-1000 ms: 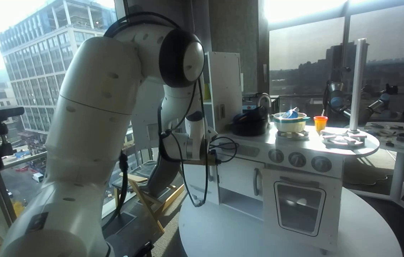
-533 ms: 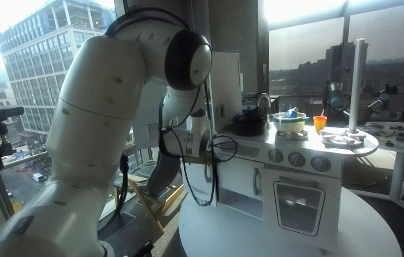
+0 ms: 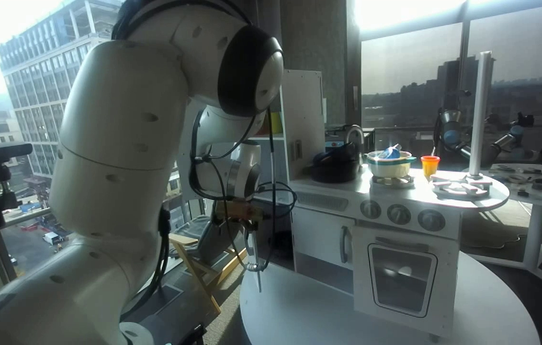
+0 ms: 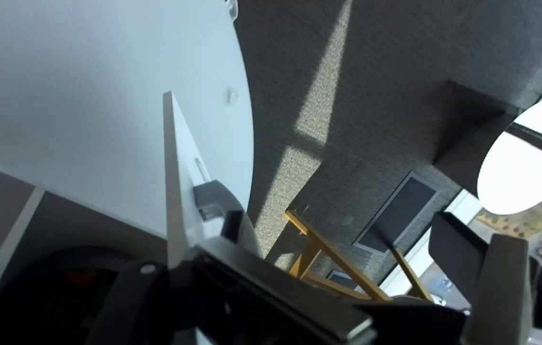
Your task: Open all the cabinet doors of the toy kitchen
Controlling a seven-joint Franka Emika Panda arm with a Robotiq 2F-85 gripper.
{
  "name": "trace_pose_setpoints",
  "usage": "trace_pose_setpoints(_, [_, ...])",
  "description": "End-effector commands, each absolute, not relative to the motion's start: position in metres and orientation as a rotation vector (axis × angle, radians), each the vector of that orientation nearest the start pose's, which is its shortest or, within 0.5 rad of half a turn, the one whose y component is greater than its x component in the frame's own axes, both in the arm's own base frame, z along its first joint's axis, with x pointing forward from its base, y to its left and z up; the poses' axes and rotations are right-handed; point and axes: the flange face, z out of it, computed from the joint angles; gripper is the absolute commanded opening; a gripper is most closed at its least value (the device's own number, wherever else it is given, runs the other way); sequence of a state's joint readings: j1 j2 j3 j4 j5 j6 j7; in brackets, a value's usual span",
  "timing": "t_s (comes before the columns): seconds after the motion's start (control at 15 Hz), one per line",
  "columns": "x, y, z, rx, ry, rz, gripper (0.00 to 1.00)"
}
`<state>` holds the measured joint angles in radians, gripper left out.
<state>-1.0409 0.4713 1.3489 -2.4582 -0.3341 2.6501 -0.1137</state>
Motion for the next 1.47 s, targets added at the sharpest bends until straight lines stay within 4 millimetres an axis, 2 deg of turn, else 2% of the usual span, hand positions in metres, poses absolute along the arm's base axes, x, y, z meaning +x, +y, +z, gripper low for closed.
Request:
trace_pose_setpoints(0.0, [0.428, 0.190, 0.281, -2.752, -0.990, 0.120, 1.00])
trace_pose_setpoints(0.13, [0.419, 0.188, 0.287, -2.829, -0.997, 0.244, 1.00])
trace_pose_setpoints(0.27, [0.419, 0.177, 0.291, -2.906, -0.965, 0.289, 1.00])
trace_pose_setpoints(0.4, [0.425, 0.158, 0.292, -2.980, -0.880, 0.304, 1.00])
trace_pose_setpoints(0.53, [0.431, 0.128, 0.289, -3.023, -0.765, 0.293, 1.00])
trace_pose_setpoints(0.8, [0.447, 0.063, 0.290, -3.091, -0.548, 0.058, 1.00])
trace_pose_setpoints(1.0, [0.452, 0.016, 0.294, -3.097, -0.374, -0.137, 1.00])
trace_pose_setpoints(1.2, [0.453, -0.017, 0.296, -3.087, -0.281, -0.379, 1.00])
trace_pose_setpoints(1.4, [0.452, -0.035, 0.299, -3.047, -0.182, -0.591, 1.00])
